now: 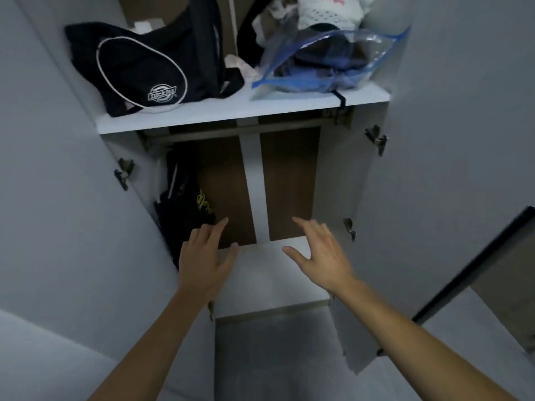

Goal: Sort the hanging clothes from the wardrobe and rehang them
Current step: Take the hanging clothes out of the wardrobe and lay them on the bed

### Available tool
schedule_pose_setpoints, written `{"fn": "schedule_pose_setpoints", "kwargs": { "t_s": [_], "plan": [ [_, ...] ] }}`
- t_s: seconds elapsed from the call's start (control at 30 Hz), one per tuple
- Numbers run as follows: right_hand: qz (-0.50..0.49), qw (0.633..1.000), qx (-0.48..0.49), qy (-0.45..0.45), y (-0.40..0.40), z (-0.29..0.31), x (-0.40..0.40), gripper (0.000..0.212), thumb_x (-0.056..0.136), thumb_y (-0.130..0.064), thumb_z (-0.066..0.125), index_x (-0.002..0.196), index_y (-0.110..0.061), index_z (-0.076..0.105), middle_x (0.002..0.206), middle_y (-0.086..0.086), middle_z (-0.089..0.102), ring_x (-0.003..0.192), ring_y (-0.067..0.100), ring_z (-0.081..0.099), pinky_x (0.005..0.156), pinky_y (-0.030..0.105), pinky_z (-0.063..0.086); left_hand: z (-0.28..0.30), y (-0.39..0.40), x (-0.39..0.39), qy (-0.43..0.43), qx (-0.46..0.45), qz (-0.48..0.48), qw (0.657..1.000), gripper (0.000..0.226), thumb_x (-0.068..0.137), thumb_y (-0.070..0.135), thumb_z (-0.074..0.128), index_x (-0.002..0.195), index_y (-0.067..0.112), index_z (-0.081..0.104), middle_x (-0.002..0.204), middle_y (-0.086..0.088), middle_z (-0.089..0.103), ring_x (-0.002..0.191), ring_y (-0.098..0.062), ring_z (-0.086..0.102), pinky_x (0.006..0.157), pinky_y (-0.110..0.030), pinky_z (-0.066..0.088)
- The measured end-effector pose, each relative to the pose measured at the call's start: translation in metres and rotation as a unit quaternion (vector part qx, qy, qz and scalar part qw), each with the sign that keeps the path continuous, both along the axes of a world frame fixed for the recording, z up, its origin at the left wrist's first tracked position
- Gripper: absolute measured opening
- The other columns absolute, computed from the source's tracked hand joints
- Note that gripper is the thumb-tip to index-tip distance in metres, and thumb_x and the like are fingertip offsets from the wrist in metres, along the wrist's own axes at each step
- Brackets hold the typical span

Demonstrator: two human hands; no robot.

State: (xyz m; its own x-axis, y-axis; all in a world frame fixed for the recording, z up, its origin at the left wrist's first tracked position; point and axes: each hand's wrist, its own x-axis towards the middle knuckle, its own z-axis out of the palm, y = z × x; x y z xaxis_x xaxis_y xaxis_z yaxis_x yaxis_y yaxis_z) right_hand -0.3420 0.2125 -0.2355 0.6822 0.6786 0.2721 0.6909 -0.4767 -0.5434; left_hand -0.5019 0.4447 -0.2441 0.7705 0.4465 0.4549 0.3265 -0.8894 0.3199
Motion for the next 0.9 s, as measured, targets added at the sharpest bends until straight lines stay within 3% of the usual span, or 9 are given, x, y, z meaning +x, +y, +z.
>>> {"fn": "schedule_pose_setpoints", "kwargs": {
  "t_s": [0.13,0.43,0.57,0.73,0.9],
  "plan": [
    [0.038,0.999,-0.017,-0.014,0.076,0.002,0.031,0.072,0.099,-0.064,0.053,0.158,-0.028,0.034,0.142,-0.004,0.051,0.127,0.017,0.044,0.105,0.041,0.047,0.002,0.062,0.011,-0.020,-0.027,0.038,0.999,0.061,0.102,0.056,0.043,0.150,0.021,0.050,0.116,-0.001,0.059,0.103,-0.024,0.053,0.079,-0.044,0.050],
    [0.137,0.990,-0.020,-0.014,0.211,0.004,0.076,0.069,0.100,-0.060,0.056,0.158,-0.026,0.036,0.146,-0.002,0.049,0.132,0.018,0.043,0.102,0.033,0.044,0.000,0.149,0.025,-0.040,-0.062,0.111,0.991,0.058,0.103,0.052,0.041,0.149,0.019,0.051,0.118,-0.005,0.060,0.107,-0.025,0.057,0.083,-0.043,0.053],
    [0.190,0.981,-0.023,-0.012,0.266,-0.005,0.098,0.072,0.100,-0.062,0.054,0.159,-0.024,0.035,0.148,0.002,0.049,0.133,0.022,0.044,0.105,0.043,0.048,-0.008,0.179,0.037,-0.015,-0.095,0.152,0.984,0.058,0.103,0.053,0.039,0.153,0.024,0.045,0.132,-0.005,0.056,0.117,-0.026,0.057,0.090,-0.045,0.055],
    [0.252,0.967,-0.027,-0.005,0.345,-0.015,0.123,0.073,0.101,-0.060,0.055,0.160,-0.024,0.033,0.153,0.004,0.045,0.136,0.027,0.043,0.103,0.038,0.043,-0.010,0.218,0.068,0.016,-0.113,0.210,0.971,0.054,0.104,0.041,0.054,0.154,0.023,0.045,0.131,-0.008,0.052,0.124,-0.034,0.052,0.095,-0.049,0.053],
    [0.301,0.953,-0.039,-0.013,0.430,-0.022,0.158,0.072,0.101,-0.059,0.055,0.160,-0.024,0.032,0.161,0.004,0.036,0.144,0.032,0.036,0.112,0.049,0.042,-0.013,0.252,0.107,0.031,-0.119,0.282,0.952,0.054,0.103,0.043,0.052,0.153,0.023,0.044,0.141,-0.009,0.049,0.134,-0.033,0.046,0.097,-0.049,0.051]
  ]
}}
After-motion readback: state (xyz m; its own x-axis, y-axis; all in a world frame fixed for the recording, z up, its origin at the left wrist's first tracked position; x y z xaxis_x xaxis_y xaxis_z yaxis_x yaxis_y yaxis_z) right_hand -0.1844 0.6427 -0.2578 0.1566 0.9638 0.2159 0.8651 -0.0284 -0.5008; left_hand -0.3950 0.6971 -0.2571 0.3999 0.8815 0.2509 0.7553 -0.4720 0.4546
